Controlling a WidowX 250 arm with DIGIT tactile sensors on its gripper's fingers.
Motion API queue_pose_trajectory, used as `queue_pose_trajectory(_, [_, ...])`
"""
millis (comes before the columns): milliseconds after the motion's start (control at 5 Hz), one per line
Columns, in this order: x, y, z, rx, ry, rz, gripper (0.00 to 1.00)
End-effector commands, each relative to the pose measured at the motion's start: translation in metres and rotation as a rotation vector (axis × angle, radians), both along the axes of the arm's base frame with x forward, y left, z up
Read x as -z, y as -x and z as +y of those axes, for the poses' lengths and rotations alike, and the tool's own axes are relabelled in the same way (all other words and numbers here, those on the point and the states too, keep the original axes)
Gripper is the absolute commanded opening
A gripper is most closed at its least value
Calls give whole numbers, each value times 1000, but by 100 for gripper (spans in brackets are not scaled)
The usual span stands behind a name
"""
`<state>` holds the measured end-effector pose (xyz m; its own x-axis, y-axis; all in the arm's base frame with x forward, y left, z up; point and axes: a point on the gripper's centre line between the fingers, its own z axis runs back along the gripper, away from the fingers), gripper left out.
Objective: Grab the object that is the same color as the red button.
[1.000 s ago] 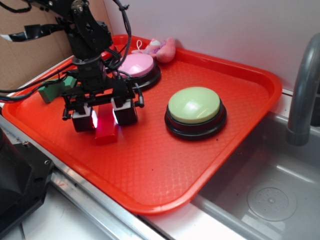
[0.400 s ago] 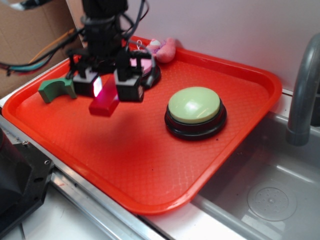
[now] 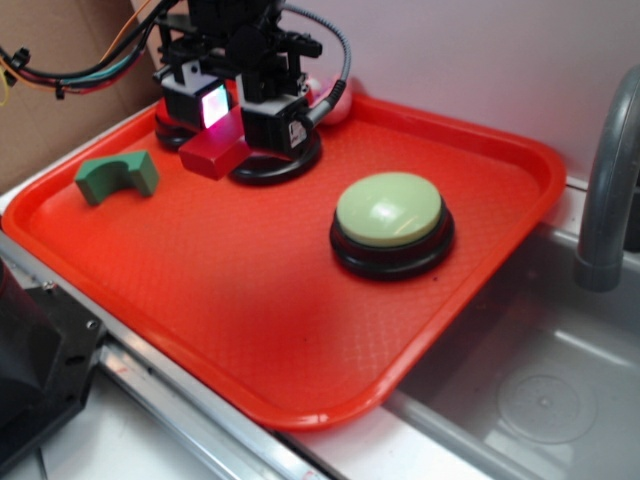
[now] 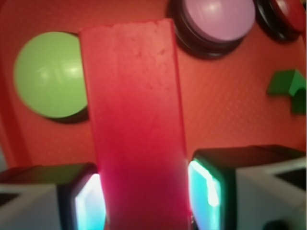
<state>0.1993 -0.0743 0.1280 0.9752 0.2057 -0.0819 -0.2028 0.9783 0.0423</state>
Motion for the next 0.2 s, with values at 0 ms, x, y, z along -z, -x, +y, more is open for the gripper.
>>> queue_pose_trajectory(0, [-23, 0, -20, 103, 70, -80, 0])
